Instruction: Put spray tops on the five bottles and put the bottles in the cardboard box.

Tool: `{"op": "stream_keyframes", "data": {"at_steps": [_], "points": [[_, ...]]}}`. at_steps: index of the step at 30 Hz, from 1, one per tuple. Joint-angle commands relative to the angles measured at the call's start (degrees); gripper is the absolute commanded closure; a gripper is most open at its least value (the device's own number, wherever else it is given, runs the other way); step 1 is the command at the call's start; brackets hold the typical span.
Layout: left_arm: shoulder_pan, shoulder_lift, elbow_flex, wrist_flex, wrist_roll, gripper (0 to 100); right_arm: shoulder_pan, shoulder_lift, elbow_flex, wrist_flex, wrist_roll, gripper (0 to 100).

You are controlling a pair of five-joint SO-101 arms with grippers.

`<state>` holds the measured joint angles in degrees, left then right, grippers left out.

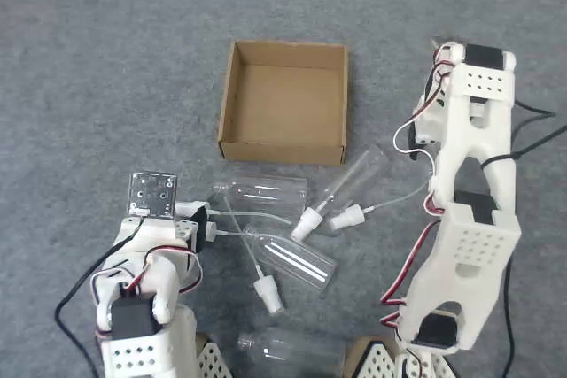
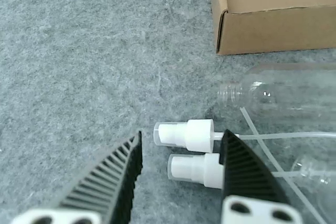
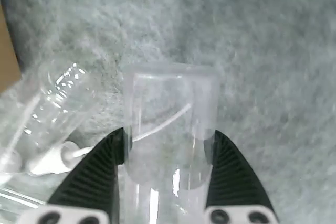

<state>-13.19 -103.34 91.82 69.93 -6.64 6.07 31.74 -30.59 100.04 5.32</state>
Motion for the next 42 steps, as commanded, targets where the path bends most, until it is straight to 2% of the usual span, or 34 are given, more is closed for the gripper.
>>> {"op": "stream_keyframes", "data": {"at_steps": [1, 8, 28, 35, 42], "points": [[-0.26, -1.05, -0.22, -1.32, 0.79, 77, 0.31, -6.2, -2.81, 2.51, -5.27, 95.8], [-0.26, -1.05, -0.22, -1.32, 0.79, 77, 0.31, -9.36, -2.02, 2.59, -7.74, 99.1], [-0.35, -1.05, -0.13, -1.05, 0.79, 77, -0.66, -28.44, 21.54, 2.07, -8.44, 99.1], [-0.35, -1.05, 0.57, -1.32, 0.53, 77, -0.48, -28.97, 24.35, 1.89, -25.32, 99.1], [-0.35, -1.05, 0.57, -1.32, 0.53, 77, -0.4, -28.97, 25.85, 1.89, -32.97, 99.1]]}}
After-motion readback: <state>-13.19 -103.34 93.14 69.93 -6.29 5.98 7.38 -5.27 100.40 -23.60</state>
